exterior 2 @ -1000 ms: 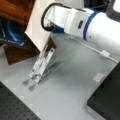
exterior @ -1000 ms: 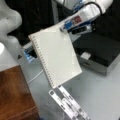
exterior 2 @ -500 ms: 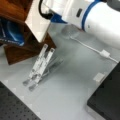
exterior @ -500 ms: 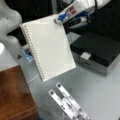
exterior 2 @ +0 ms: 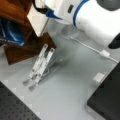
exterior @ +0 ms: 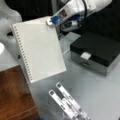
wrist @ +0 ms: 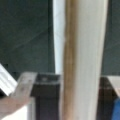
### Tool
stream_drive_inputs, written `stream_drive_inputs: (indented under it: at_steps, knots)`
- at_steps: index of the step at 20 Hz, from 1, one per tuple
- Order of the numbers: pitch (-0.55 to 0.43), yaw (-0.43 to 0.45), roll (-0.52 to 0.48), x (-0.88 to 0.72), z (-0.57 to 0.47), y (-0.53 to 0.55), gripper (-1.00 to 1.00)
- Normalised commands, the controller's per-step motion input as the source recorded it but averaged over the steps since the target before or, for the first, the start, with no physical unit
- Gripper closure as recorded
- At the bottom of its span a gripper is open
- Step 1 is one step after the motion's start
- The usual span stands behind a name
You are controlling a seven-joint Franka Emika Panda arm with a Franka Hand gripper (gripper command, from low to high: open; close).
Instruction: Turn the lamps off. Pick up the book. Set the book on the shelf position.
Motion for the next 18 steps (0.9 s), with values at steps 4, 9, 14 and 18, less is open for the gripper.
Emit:
stream_drive_inputs:
  at_steps: [4,9,14,18]
  knots:
    - [-0.072,-0.192,0.048,-0.05,0.00,-0.33,1.00]
    - [-0.078,-0.094,0.040,-0.14,0.00,-0.28,1.00]
    - [-0.088,0.003,0.041,-0.25,-0.05,-0.26,1.00]
    - [-0.109,0.090,0.040,-0.34,-0.09,-0.24,1.00]
